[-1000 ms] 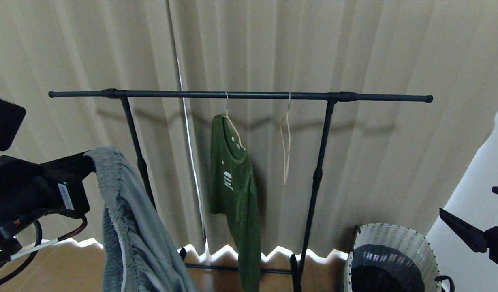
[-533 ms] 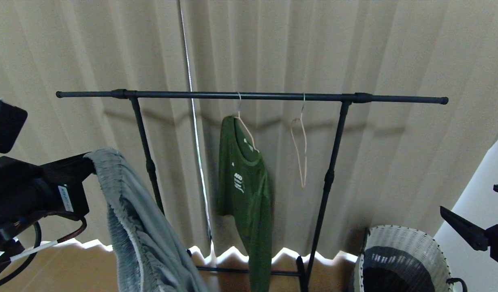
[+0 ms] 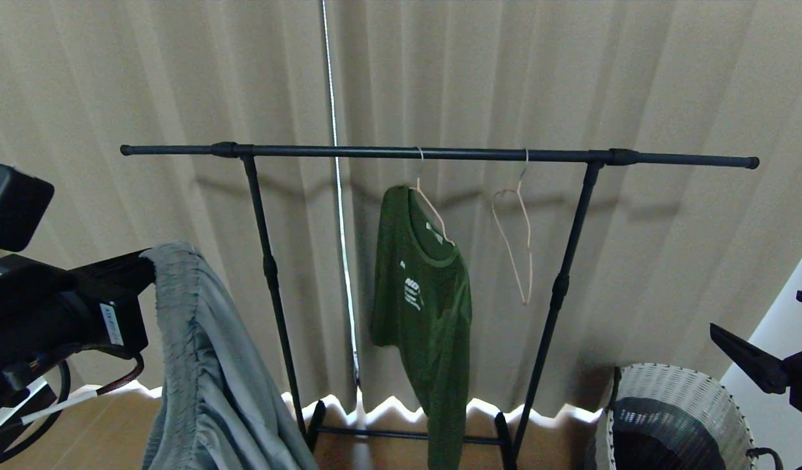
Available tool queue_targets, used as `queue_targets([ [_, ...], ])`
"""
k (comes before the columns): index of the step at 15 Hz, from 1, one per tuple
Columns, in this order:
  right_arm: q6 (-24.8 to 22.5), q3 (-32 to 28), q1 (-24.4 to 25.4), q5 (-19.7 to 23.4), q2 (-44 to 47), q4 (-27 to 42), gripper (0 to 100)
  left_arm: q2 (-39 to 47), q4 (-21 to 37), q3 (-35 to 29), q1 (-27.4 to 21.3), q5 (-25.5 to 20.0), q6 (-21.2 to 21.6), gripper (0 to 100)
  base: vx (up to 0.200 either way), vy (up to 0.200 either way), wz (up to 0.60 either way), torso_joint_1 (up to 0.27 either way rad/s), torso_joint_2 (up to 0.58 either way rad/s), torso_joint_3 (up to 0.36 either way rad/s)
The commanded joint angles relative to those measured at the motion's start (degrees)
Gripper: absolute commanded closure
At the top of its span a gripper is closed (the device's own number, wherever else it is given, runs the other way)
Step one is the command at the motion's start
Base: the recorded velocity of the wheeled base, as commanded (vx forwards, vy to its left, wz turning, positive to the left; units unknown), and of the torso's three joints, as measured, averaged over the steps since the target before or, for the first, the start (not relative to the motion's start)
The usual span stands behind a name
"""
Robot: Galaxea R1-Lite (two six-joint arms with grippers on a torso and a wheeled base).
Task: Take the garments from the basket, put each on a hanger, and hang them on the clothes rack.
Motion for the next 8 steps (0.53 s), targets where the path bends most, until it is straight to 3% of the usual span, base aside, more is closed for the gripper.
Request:
queue_targets([
  [1,0.28,-0.05,0.03,0.12,0.02,-0.1,0,-0.08,-0.01,0.65,0.01,0.01,0.04,100,0.0,0.0,0.0,0.0,0.0,0.0],
  [8,1.51,-0.85,0.03,0.29,0.46,-0.01,0,0.09,-0.01,1.44,0.01,0.01,-0.58,100,0.0,0.0,0.0,0.0,0.0,0.0],
])
